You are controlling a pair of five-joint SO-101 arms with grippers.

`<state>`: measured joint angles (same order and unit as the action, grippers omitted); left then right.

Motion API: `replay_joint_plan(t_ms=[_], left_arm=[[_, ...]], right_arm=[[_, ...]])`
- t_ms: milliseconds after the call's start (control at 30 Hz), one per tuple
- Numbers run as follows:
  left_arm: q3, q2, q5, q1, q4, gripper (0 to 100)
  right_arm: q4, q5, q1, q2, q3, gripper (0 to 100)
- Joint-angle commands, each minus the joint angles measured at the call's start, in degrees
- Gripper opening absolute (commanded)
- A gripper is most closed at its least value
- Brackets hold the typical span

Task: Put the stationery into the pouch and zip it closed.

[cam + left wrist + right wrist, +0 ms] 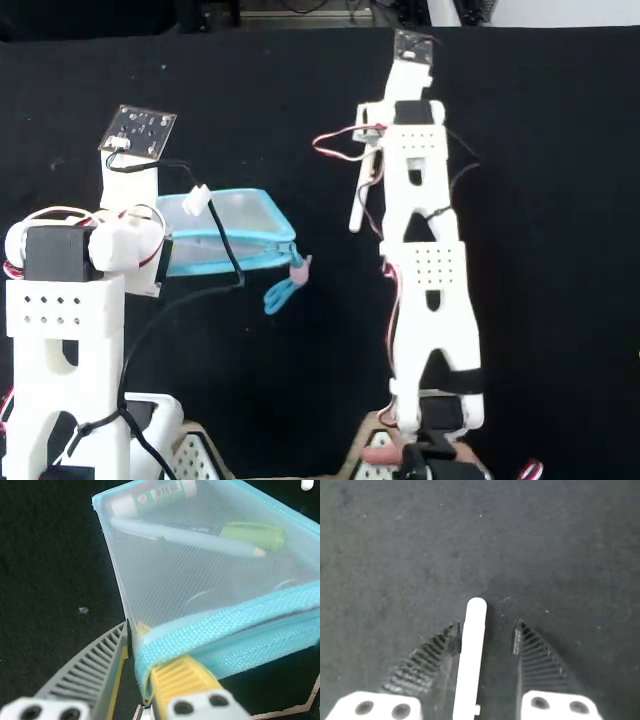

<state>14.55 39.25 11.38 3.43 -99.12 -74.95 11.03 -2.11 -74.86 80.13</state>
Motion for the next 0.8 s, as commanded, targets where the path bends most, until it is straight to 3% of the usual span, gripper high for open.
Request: replay_joint_plan(t_ms=[0,100,433,633,767], left_arm=[[-0.13,0.18,-0.53,-0.66,-1.05,3],[-0.13,0.18,-0.53,-0.66,-1.05,3],[-0.04,0.18,-0.53,-0.66,-1.14,3],[0.04,0.18,-0.53,-0.66,-1.14,3],[0.04,0.18,-0.53,-0.66,-1.14,3]], right_arm=[[-3.34,-0.62,0.35,0.13,6.02,12.9],[-4.84,-3.6,0.7,0.04,7.69,0.5],[-6.68,-4.75,1.14,-0.04,11.65,1.3],[-4.57,-4.4,1.05,-0.4,11.21,17.5],[-1.14,-4.4,1.05,-0.48,8.92,18.7]])
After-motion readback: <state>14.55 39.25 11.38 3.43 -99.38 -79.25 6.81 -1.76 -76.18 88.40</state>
